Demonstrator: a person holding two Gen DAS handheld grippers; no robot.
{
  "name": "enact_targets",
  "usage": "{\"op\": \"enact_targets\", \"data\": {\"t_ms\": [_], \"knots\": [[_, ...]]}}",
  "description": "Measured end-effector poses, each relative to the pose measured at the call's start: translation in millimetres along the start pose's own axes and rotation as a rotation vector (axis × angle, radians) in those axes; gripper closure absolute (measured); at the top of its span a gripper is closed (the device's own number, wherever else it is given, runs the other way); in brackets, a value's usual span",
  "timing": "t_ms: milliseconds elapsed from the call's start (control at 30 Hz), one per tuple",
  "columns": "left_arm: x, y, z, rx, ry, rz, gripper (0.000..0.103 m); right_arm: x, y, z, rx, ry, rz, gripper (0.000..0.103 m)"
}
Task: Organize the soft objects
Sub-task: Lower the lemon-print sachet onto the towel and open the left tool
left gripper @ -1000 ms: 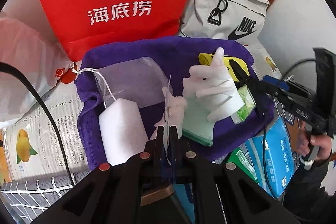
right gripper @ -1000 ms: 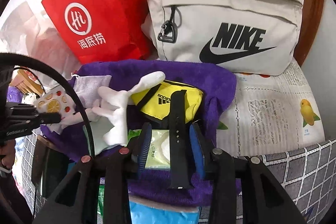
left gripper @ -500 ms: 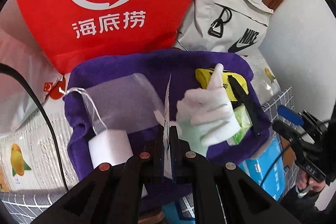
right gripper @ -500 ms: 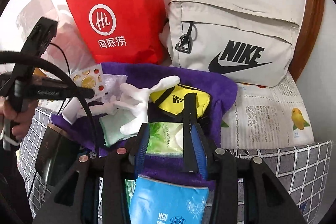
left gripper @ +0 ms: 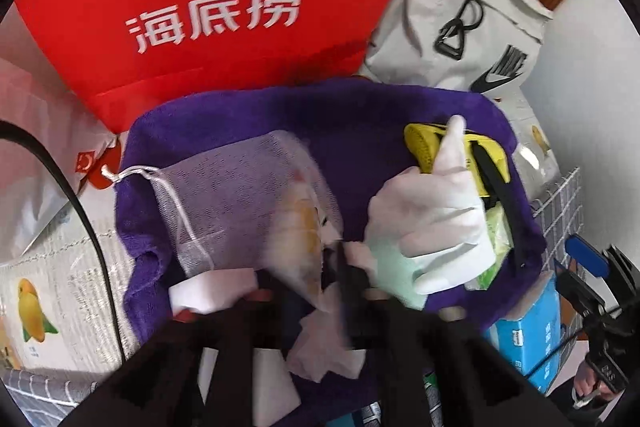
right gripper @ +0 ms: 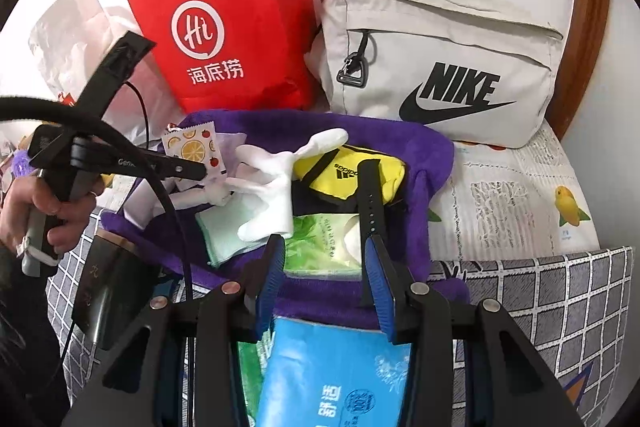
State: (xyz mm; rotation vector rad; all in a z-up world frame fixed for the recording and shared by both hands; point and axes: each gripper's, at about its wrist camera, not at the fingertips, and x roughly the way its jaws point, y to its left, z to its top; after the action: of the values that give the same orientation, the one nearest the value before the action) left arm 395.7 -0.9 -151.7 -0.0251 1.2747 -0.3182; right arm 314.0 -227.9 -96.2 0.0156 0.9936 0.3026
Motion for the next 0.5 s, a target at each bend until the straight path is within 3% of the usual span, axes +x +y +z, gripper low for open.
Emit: {"op": "enact_targets", "data": {"t_ms": [67, 100, 333, 500], "knots": [[0.6, 2.0, 2.0, -0.010, 0.016, 0.025, 0.035, -1.7, 2.1, -0.8, -0.002, 0.004, 0.002, 0.058], [-2.1, 3.5, 2.4, -0.019, 0.009, 0.047, 0.031, -4.1, 3.4, -1.4, -0.003, 0.003, 0.000, 0.058], [-36.4, 8.2, -6.6, -0.042, -0.058, 0.083, 0.029, -29.5, 11.9, -16.2, -0.005, -0.024, 0.013, 0.053], [-59.8, 6.4, -25.3, -0.045, -0.077, 0.090, 0.028, -35.2, 34.7, -44.9, -0.063, 0.004, 0.090, 0.046]]}}
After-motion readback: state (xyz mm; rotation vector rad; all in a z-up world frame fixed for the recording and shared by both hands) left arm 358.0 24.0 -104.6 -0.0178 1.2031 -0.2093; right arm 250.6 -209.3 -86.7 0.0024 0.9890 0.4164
